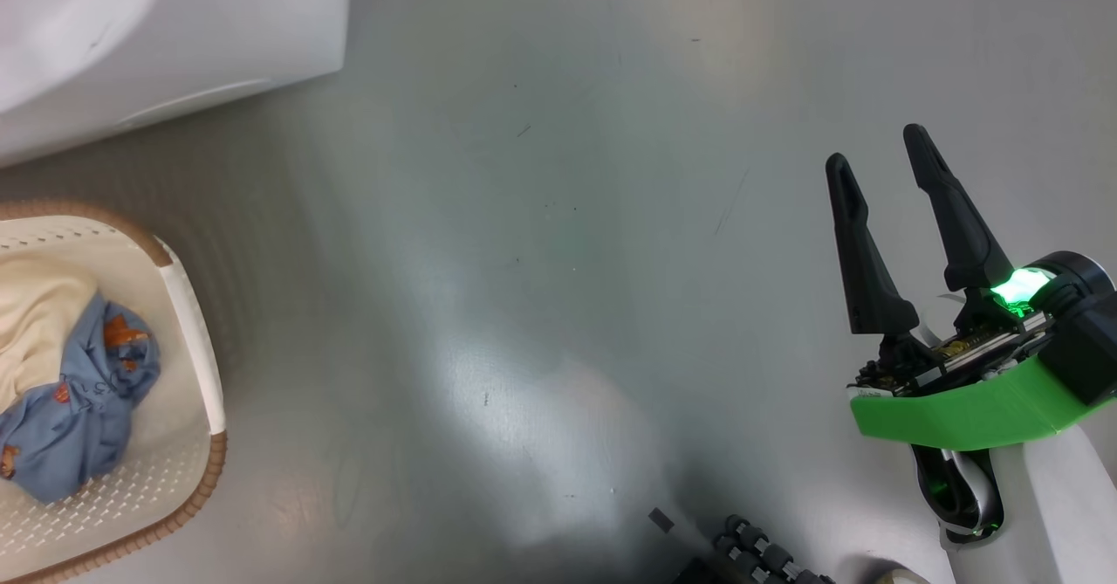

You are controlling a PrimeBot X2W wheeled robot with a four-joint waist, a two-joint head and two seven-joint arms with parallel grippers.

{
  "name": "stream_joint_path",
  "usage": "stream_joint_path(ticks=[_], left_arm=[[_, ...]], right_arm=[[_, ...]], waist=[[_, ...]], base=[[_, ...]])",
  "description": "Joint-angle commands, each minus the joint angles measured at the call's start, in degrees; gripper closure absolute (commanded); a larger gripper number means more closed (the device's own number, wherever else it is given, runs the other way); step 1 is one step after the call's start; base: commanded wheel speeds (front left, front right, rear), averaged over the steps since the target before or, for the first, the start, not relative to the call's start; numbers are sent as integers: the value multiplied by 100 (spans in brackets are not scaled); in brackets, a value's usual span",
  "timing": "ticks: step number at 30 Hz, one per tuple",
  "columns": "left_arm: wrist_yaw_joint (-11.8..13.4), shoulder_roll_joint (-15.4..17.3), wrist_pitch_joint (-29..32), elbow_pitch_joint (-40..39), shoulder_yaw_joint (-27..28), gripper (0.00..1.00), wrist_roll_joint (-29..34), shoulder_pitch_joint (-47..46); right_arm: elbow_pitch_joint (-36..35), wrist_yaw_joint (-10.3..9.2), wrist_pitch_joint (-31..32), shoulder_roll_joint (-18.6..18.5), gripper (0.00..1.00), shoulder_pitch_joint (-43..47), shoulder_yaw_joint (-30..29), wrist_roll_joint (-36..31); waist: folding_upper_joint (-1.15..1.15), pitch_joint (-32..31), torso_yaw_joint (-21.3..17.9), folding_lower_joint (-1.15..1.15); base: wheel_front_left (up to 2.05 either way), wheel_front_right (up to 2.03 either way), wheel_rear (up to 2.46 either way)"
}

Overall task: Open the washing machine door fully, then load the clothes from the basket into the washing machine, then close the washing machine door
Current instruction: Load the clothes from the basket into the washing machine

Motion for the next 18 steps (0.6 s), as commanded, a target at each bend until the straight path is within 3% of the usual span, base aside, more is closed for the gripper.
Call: stream_joint_path(ticks=[1,5,6,7,8,9,10,18], left_arm=[[0,259,253,-19,58,100,-78,193],[23,243,661,-36,55,100,-213,272],[25,241,741,-50,50,88,-237,278],[18,240,802,-75,33,58,-250,289],[24,231,829,-106,29,39,-265,298],[20,206,910,-111,24,25,-309,324],[19,184,980,-129,15,1,-343,353],[85,4,1180,-309,-18,0,-543,825]], right_arm=[[-107,9,-26,-61,0,51,112,37],[-97,9,-26,-69,0,26,128,50],[-93,9,-26,-72,0,19,132,54],[-89,9,-26,-76,0,13,134,58],[-85,9,-26,-80,0,9,132,60],[-78,9,-26,-84,0,6,129,59],[-73,9,-26,-87,0,4,126,58],[-87,9,-26,-117,0,42,62,31]], waist=[[0,11,19,-1],[0,35,30,-1],[0,35,33,-1],[0,33,39,-1],[0,31,48,-1],[0,22,58,-1],[0,14,69,-1],[0,-93,231,-1]], base=[[0,0,0],[0,0,0],[0,0,0],[0,0,0],[0,0,0],[0,0,0],[0,0,0],[0,0,0]])
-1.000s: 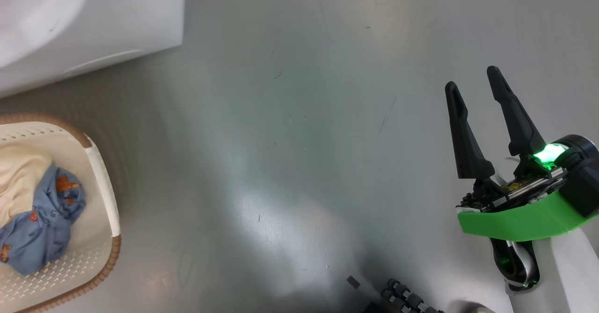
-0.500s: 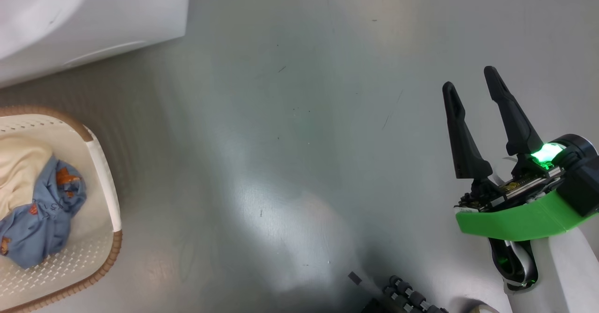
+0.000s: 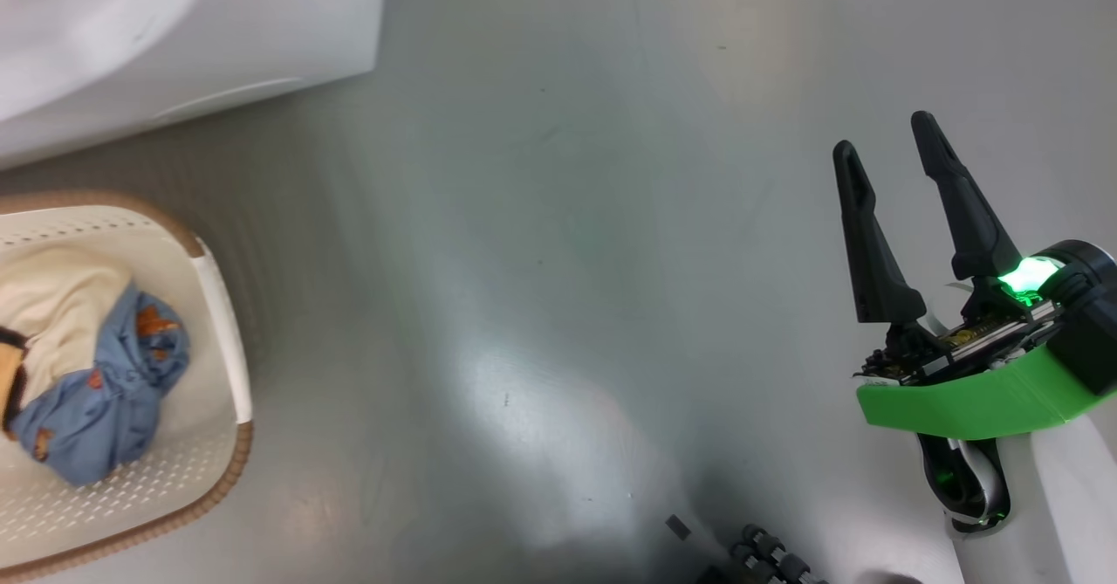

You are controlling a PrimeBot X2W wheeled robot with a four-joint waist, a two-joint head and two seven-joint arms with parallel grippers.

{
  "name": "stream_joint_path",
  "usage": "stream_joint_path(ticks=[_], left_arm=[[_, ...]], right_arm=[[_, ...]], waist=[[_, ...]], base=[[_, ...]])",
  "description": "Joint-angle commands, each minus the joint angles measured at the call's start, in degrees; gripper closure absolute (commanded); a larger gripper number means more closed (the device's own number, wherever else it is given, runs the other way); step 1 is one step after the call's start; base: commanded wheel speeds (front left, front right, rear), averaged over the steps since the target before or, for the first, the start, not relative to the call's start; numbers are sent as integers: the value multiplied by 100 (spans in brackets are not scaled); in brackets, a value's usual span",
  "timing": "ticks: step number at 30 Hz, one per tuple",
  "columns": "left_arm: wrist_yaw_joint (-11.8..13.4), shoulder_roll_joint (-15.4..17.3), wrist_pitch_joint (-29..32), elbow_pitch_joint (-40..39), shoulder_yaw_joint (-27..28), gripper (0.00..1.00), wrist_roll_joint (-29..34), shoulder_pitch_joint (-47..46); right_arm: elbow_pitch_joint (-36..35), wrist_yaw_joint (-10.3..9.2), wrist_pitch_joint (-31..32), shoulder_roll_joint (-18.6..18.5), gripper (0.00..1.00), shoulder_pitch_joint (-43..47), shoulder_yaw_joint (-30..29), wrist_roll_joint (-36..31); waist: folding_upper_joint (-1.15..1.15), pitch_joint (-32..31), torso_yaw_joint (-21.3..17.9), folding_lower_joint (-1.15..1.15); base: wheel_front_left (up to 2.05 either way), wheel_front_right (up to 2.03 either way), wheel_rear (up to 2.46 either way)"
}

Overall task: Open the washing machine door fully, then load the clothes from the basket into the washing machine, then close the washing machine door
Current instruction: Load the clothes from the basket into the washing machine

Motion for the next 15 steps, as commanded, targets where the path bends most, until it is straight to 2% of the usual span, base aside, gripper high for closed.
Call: stream_joint_path(ticks=[1,8,15], left_arm=[[66,318,-29,-226,119,0,-21,102],[252,172,-707,-674,263,0,-86,830],[472,-65,-1546,-1359,491,0,-200,1965]], right_arm=[[-124,9,-27,-86,0,165,66,-11],[-142,9,-27,-175,0,270,-31,-72],[-169,9,-27,-255,0,464,-162,-157]], waist=[[0,-56,69,0],[0,-321,314,0],[0,-717,545,0]], base=[[0,0,0],[0,0,0],[0,0,0]])
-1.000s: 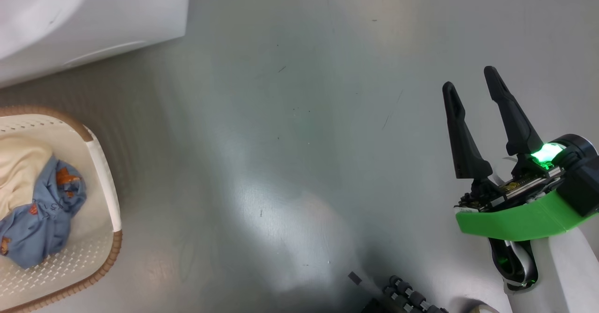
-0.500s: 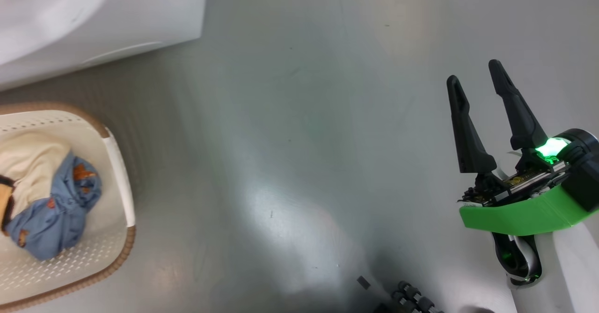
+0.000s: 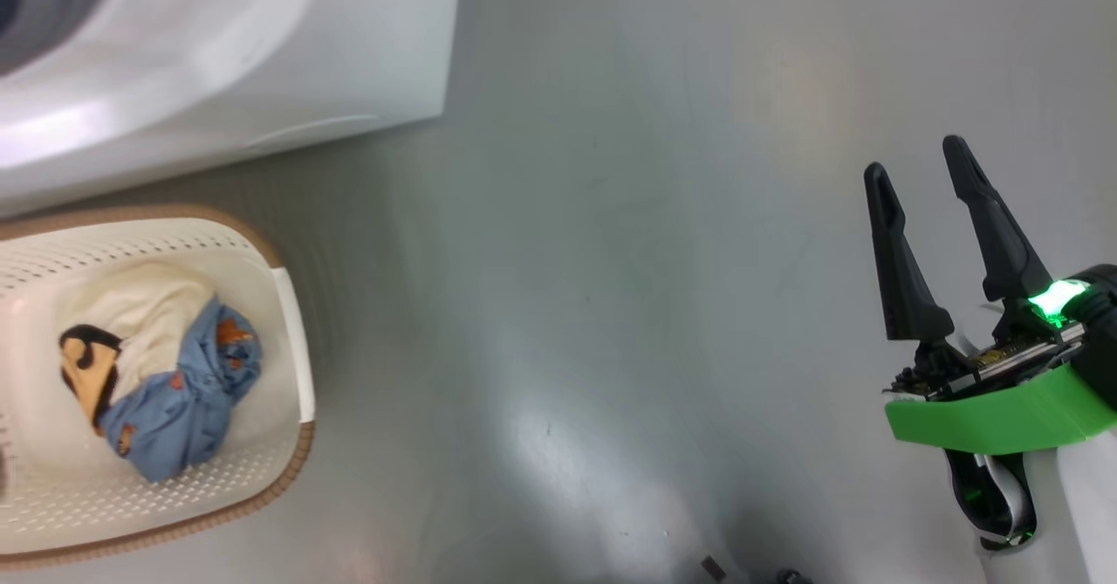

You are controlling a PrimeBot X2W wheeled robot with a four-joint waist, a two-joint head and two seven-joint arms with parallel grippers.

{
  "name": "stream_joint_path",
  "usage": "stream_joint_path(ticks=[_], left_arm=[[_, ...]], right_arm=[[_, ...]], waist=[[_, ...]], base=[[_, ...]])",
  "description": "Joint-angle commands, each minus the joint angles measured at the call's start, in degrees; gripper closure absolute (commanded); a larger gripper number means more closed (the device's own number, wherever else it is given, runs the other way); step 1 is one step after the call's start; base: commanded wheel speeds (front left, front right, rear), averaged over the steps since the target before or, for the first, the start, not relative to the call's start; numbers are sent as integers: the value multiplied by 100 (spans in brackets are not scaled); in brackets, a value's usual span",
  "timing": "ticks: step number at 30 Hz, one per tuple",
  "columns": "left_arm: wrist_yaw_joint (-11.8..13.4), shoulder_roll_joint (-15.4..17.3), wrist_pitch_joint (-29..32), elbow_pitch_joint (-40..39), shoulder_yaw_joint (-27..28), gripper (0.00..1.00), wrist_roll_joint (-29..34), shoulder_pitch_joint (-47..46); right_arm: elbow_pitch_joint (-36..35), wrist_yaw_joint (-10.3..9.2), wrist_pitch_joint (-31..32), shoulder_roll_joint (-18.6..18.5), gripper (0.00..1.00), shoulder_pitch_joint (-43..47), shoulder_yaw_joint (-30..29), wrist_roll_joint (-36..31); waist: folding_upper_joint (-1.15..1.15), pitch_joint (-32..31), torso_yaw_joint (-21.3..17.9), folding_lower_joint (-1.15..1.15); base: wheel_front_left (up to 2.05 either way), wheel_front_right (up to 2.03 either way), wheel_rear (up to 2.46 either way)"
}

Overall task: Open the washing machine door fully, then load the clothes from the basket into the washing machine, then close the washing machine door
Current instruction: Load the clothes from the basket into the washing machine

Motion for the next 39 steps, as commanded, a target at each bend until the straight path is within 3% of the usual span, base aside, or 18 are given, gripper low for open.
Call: stream_joint_path(ticks=[1,9,23,28,34,39], left_arm=[[150,184,-340,-480,259,0,-35,618],[512,-399,-1019,-1314,241,0,89,2236],[805,-1358,-1139,-2475,291,0,533,4591],[717,-1642,-1140,-2507,250,0,579,5008],[375,-2003,-1140,-2151,-18,0,574,5428],[162,-2091,-1141,-1948,-19,0,655,5738]], right_arm=[[-149,9,-26,-129,0,297,37,-115],[-143,9,-26,-250,0,678,-45,-199],[4,9,-26,-401,0,1220,-35,-317],[88,9,-26,-398,0,1405,-57,-340],[221,9,-26,-384,0,1818,-16,-412],[211,9,-26,-356,0,2048,92,-434]], waist=[[0,-344,239,0],[0,-919,574,0],[0,-1944,938,0],[0,-2297,1039,0],[0,-2914,1195,0],[0,-3350,1219,0]], base=[[0,0,0],[0,0,0],[0,0,0],[0,0,0],[0,0,0],[0,0,0]])
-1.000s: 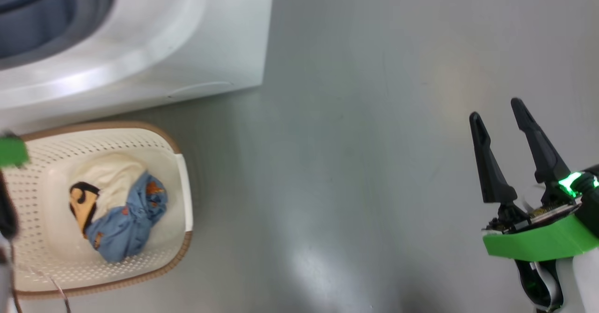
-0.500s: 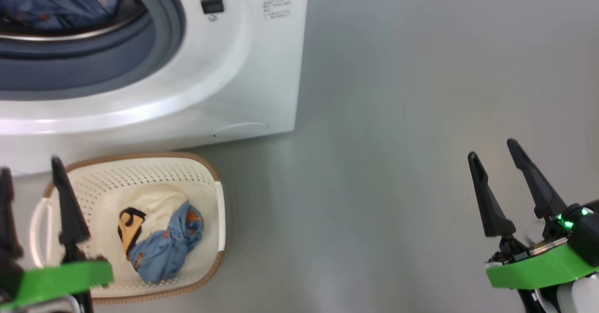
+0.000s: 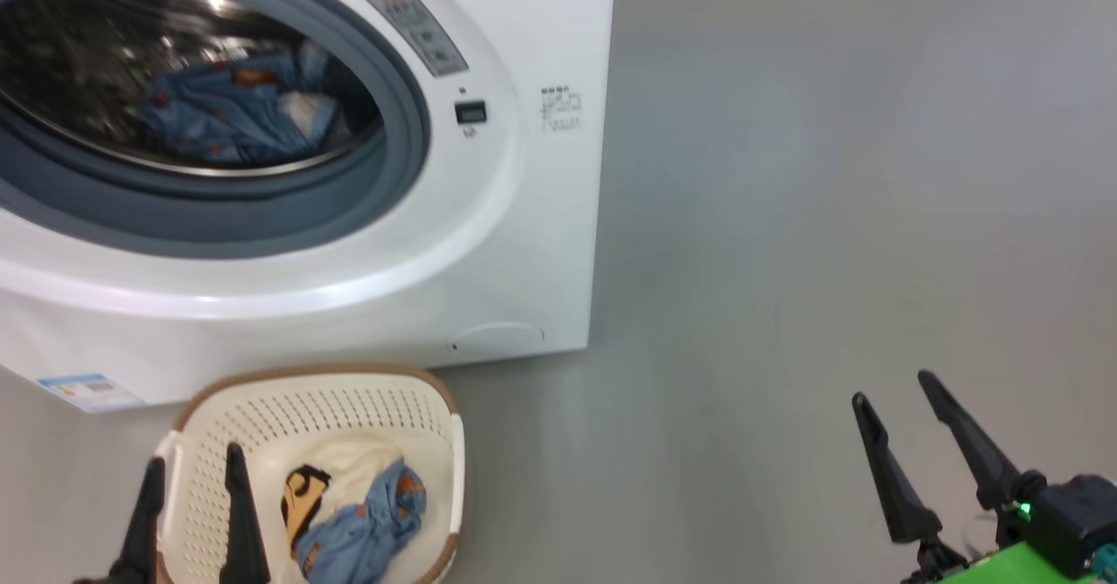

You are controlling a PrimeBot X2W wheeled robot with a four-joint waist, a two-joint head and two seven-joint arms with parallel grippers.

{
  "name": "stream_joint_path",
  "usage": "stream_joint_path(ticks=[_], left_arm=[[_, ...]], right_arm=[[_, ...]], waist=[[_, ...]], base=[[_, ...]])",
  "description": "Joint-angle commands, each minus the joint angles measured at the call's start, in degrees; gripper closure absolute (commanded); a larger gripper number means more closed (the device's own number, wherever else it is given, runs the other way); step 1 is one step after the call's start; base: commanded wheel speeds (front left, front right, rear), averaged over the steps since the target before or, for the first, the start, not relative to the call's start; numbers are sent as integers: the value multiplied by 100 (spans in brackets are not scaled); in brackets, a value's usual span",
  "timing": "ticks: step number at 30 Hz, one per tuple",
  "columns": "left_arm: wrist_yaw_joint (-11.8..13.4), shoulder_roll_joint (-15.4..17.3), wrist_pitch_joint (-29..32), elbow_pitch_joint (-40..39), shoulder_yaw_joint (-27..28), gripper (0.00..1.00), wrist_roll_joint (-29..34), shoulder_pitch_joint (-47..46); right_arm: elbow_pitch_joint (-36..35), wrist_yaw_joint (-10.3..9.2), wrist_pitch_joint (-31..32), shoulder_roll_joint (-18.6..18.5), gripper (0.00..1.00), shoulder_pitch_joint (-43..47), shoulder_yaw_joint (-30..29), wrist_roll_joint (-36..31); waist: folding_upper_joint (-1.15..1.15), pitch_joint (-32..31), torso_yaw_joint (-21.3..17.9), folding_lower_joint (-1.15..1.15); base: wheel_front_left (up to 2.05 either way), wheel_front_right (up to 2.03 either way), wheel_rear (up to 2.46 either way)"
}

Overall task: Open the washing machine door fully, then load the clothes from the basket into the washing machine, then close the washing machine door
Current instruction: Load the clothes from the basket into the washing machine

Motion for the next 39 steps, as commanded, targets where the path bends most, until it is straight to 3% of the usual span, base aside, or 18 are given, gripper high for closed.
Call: stream_joint_path(ticks=[1,8,19,39], left_arm=[[-55,55,-45,-25,220,0,43,-2],[-277,58,-45,109,265,0,52,341],[-390,108,-46,107,289,0,77,501],[-359,164,-31,122,248,0,41,509]], right_arm=[[-122,9,-27,-69,0,89,135,-81],[-46,9,-27,-19,0,370,225,-142],[-27,9,-27,40,0,533,254,-157],[-28,9,-27,22,0,493,245,-148]], waist=[[0,-497,150,1],[0,-986,250,1],[0,-1164,251,1],[0,-1167,208,1]], base=[[0,0,0],[0,0,0],[0,0,0],[0,0,0]])
